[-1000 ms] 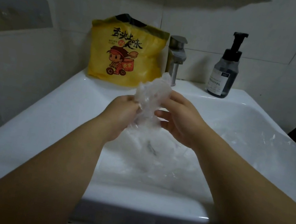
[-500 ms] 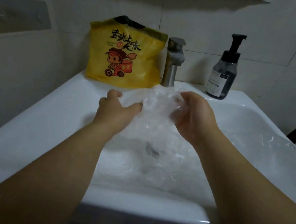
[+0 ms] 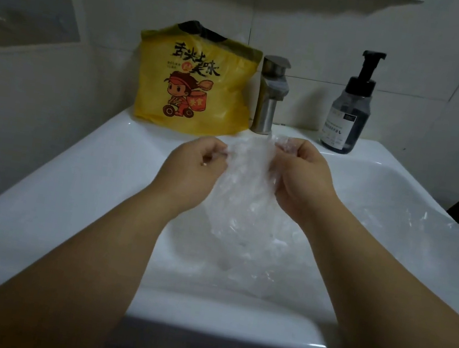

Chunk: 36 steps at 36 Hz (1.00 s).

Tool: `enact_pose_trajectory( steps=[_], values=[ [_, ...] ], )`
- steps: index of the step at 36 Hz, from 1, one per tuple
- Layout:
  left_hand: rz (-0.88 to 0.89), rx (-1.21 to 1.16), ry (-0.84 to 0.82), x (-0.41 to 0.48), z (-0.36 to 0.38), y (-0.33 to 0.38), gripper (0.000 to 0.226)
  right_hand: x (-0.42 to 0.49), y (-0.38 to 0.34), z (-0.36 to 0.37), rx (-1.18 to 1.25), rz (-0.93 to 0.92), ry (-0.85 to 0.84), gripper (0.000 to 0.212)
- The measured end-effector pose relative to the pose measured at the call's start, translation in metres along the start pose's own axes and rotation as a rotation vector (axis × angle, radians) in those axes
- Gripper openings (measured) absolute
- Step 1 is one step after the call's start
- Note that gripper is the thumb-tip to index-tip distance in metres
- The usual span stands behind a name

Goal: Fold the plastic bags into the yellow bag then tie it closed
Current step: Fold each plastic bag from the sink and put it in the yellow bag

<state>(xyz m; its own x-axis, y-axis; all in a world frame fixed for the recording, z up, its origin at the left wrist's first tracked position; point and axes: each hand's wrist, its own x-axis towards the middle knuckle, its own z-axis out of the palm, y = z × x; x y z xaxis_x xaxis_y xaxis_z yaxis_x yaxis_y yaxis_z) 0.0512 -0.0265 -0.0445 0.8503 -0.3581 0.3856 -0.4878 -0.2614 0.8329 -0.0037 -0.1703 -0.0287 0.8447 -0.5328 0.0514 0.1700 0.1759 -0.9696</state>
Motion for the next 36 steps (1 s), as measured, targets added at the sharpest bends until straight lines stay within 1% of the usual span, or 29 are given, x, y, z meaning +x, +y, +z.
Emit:
enact_pose_trajectory(
  steps=[1,2,5,6,8,9,10,12,13,14,16,18,20,23,25,26,28,30,32,35,36],
  values=[
    [-0.047,-0.055,0.025,0.002,-0.001,0.002,0.013,0.001,-0.001,-0.002,0.005,-0.001,0.022,0.020],
    [-0.094,-0.157,0.039,0.003,-0.003,0.004,0.017,0.001,-0.002,-0.003,0.009,-0.001,0.040,0.021],
    [-0.172,-0.518,-0.021,0.002,-0.010,0.015,0.043,0.003,-0.002,-0.007,0.008,0.006,0.078,0.020],
    [-0.176,-0.593,-0.060,0.001,-0.012,0.017,0.042,0.004,-0.001,-0.007,-0.006,0.006,0.079,0.015],
    [-0.168,-0.639,-0.126,-0.004,-0.013,0.018,0.022,0.006,0.002,-0.008,-0.056,-0.015,0.074,0.008],
    [-0.170,-0.607,-0.145,-0.005,-0.013,0.018,0.020,0.006,0.002,-0.008,-0.089,-0.035,0.075,0.008],
    [-0.175,-0.514,-0.171,-0.006,-0.012,0.018,0.025,0.006,0.003,-0.009,-0.113,-0.051,0.078,0.008],
    [-0.210,-0.168,-0.221,-0.007,-0.009,0.017,0.047,0.006,0.004,-0.008,-0.137,-0.060,0.078,0.008],
    [-0.228,0.004,-0.232,-0.008,-0.007,0.018,0.055,0.006,0.004,-0.008,-0.131,-0.058,0.068,0.008],
    [-0.224,0.132,-0.224,-0.008,-0.005,0.017,0.055,0.006,0.003,-0.007,-0.119,-0.061,0.052,0.007],
    [-0.176,0.231,-0.212,-0.009,-0.004,0.015,0.048,0.005,0.003,-0.006,-0.101,-0.064,0.011,0.007],
    [-0.145,0.168,-0.200,-0.008,-0.005,0.011,0.038,0.003,0.002,-0.003,-0.107,-0.060,-0.037,0.009],
    [-0.126,0.103,-0.180,-0.007,-0.006,0.011,0.022,0.001,0.003,0.000,-0.109,-0.067,-0.086,0.009],
    [-0.121,0.045,-0.231,-0.007,-0.005,0.012,0.004,-0.001,0.003,0.002,-0.079,-0.079,-0.145,0.010],
    [-0.092,0.047,-0.254,-0.008,-0.004,0.012,0.013,-0.001,0.001,0.002,-0.035,-0.058,-0.186,0.005],
    [-0.082,0.053,-0.248,-0.007,-0.005,0.010,0.014,-0.001,0.000,0.002,0.002,-0.034,-0.224,0.001],
    [-0.070,0.067,-0.227,-0.005,-0.006,0.008,0.011,-0.004,-0.004,0.002,0.131,0.055,-0.301,0.016],
    [-0.074,0.071,-0.228,-0.005,-0.007,0.006,0.014,-0.004,-0.009,-0.001,0.277,0.178,-0.280,0.027],
    [-0.097,0.064,-0.272,-0.005,-0.007,0.005,0.020,-0.004,-0.011,-0.001,0.354,0.242,-0.255,0.026],
    [-0.181,0.029,-0.346,-0.007,-0.004,0.012,0.023,-0.004,-0.009,0.002,0.288,0.230,-0.258,0.006],
    [-0.207,-0.008,-0.372,-0.008,-0.003,0.014,0.025,-0.003,-0.007,0.002,0.224,0.199,-0.249,0.013]
  ],
)
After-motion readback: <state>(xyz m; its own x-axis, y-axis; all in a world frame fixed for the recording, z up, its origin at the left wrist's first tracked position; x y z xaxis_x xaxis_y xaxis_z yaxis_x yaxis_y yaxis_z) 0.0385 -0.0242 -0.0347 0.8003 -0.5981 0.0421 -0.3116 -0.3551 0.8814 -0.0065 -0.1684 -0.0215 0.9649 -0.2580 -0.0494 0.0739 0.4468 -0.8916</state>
